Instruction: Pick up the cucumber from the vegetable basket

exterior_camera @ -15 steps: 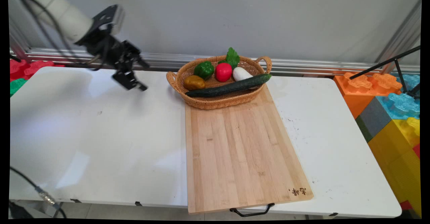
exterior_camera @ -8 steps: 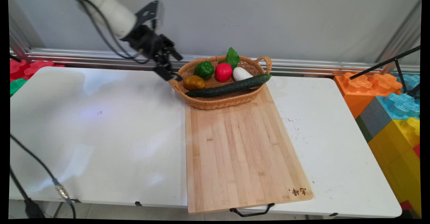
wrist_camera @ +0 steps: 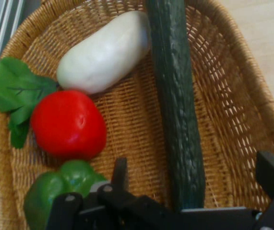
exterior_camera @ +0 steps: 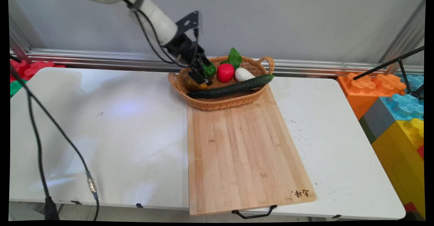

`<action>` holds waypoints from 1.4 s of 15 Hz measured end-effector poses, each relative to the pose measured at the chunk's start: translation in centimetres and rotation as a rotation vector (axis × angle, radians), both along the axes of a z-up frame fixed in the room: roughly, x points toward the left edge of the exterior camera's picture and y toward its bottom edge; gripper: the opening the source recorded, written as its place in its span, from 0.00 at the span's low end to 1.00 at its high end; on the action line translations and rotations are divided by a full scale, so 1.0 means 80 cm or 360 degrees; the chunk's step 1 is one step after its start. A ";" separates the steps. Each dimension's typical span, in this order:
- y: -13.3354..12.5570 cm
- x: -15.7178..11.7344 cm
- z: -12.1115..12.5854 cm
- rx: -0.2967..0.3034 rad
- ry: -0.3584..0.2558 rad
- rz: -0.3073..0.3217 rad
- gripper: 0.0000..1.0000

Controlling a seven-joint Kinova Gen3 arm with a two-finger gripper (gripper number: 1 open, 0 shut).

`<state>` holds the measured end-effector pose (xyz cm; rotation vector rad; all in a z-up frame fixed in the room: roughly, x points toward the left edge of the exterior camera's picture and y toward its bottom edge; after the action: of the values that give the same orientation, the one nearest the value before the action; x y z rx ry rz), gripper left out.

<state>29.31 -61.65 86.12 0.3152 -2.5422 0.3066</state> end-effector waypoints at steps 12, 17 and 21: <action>-0.074 -0.060 -0.080 0.0161 0.0055 0.0009 1.00; -0.088 -0.066 -0.096 0.0205 0.0100 0.0016 1.00; -0.092 -0.069 -0.102 0.0228 0.0131 0.0002 0.00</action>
<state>23.83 -68.98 77.96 0.3760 -2.4878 0.1095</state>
